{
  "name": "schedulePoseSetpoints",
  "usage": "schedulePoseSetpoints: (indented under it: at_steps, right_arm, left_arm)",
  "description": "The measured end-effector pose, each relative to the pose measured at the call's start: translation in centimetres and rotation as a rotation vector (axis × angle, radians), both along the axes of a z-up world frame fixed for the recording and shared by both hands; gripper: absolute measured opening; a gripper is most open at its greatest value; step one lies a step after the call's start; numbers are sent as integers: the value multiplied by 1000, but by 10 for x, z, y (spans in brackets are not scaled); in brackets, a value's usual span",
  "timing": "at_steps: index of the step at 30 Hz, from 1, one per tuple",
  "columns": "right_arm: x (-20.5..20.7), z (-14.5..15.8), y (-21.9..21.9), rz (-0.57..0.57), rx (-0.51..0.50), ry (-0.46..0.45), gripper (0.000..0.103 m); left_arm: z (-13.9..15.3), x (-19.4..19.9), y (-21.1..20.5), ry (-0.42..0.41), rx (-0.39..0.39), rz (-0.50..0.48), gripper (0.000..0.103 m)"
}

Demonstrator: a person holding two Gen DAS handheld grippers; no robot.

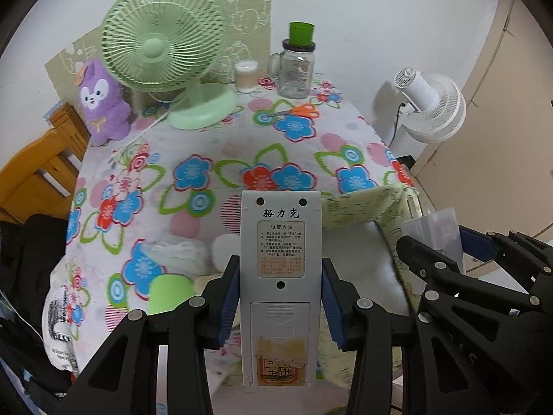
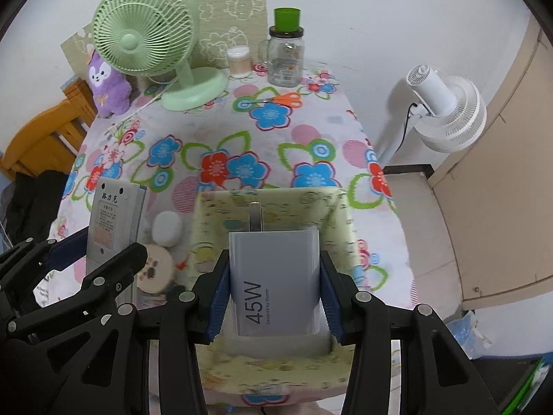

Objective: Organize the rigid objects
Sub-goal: 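Lift the white device with the left tool while the right tool lifts the charger, then lower the white device into the basket and open the left tool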

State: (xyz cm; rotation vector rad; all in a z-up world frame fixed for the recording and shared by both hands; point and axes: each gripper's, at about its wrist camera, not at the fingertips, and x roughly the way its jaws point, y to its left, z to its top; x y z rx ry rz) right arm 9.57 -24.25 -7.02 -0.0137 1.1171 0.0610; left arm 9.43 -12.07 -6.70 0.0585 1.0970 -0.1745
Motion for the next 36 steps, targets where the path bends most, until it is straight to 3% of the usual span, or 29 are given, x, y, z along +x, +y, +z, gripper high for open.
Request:
schedulePoseSetpoints:
  at_steps: [6, 19, 27, 36]
  right_arm:
    - [4, -8, -31, 6, -16, 21, 50]
    - [10, -29, -86, -40, -5, 63, 50]
    - [12, -48, -104, -75, 20, 96, 50]
    - [14, -61, -106, -90, 24, 113, 50]
  left_arm:
    - [-12, 4, -27, 37, -38, 2, 45]
    - [-39, 10, -79, 127, -15, -37, 45]
    - [-75, 15, -98, 200, 19, -55, 45]
    - [-106, 19, -109, 257, -6, -61, 45]
